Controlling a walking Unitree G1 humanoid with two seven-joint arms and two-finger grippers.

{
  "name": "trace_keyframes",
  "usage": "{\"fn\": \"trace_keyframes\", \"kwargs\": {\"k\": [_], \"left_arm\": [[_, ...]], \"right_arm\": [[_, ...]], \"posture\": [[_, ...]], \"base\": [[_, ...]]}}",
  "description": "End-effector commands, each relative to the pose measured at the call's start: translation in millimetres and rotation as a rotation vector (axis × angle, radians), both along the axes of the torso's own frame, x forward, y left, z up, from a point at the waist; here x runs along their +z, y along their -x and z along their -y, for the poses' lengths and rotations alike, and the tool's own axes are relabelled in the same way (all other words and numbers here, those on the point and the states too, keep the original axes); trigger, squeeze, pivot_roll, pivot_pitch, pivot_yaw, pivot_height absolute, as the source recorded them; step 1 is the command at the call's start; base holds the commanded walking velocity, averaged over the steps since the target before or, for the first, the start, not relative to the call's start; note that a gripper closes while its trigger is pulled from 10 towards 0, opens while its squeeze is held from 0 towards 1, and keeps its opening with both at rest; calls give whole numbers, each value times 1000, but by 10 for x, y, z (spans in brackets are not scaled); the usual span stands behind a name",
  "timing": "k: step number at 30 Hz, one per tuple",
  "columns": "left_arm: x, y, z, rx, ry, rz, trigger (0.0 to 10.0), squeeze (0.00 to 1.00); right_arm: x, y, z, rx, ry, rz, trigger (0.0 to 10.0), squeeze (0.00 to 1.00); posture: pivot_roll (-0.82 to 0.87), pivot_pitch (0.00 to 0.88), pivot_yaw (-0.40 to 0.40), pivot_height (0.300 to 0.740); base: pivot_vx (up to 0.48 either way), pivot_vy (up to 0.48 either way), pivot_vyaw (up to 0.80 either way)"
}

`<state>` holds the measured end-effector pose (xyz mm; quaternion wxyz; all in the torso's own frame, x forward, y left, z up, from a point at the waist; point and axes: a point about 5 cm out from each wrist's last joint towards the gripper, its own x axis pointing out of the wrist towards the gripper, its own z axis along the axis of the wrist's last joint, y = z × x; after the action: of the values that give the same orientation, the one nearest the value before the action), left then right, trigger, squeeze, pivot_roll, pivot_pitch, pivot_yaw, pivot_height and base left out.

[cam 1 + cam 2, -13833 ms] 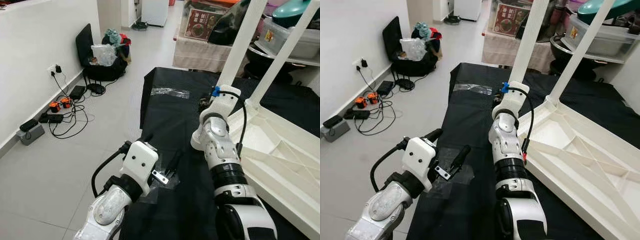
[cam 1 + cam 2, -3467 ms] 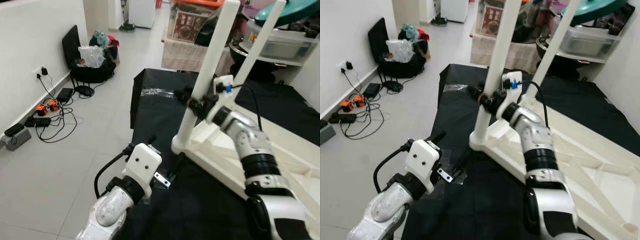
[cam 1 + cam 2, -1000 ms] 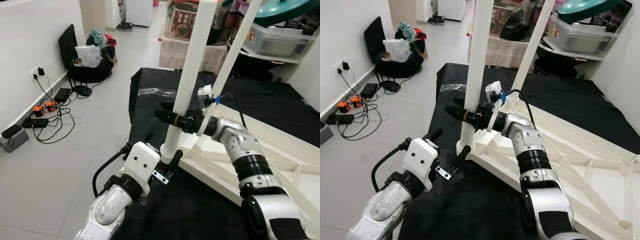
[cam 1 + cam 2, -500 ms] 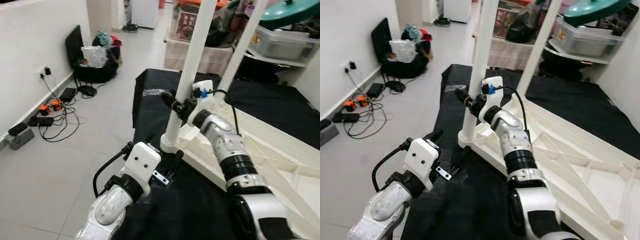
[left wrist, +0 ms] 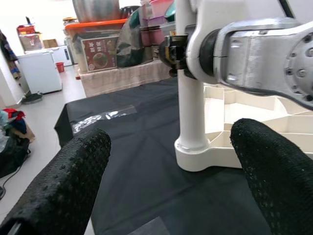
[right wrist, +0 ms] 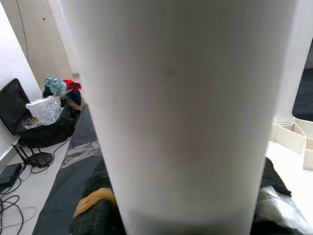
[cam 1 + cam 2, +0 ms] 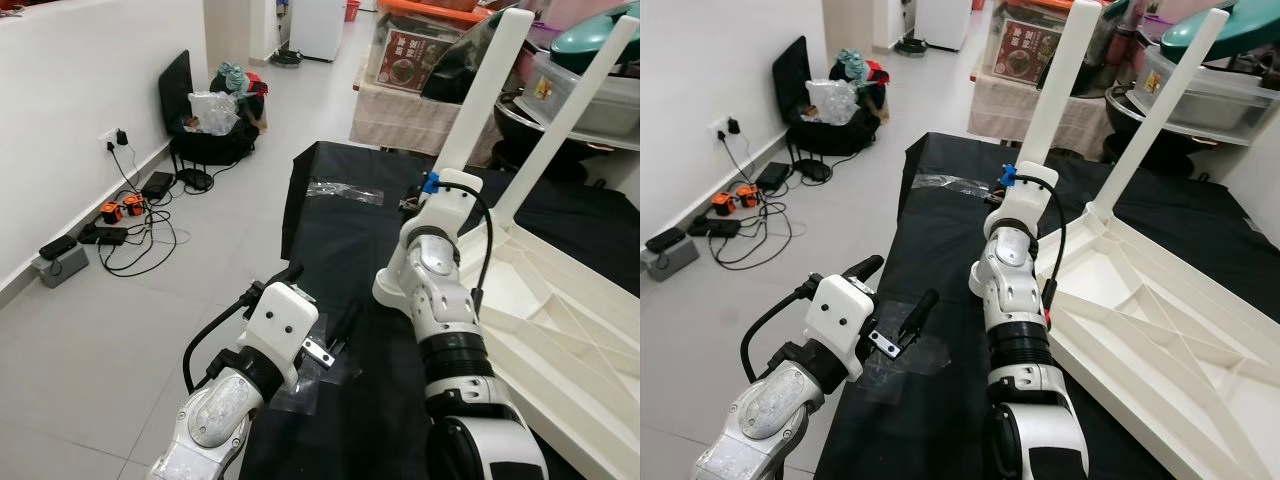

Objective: Building children table

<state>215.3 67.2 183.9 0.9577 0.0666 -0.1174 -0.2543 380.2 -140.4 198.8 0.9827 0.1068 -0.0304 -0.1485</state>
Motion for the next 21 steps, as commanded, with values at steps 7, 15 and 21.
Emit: {"fn": "trace_keyframes", "kwargs": {"k": [7, 15, 21], "left_arm": [[-33, 7, 32, -8, -3, -12, 10000, 0], [-35, 6, 36, -7, -3, -11, 10000, 0], [-37, 7, 40, -6, -3, -10, 10000, 0]], "right_arm": [[70, -86, -251, 469, 76, 71, 10000, 0], [-85, 78, -325, 1059, 139, -17, 10000, 0], [-26, 261, -248, 1511, 124, 22, 10000, 0]], "posture": [[90, 0, -123, 740], [91, 0, -126, 740], [95, 0, -128, 740]], "base": [[0, 0, 0], [0, 0, 0], [0, 0, 0]]}}
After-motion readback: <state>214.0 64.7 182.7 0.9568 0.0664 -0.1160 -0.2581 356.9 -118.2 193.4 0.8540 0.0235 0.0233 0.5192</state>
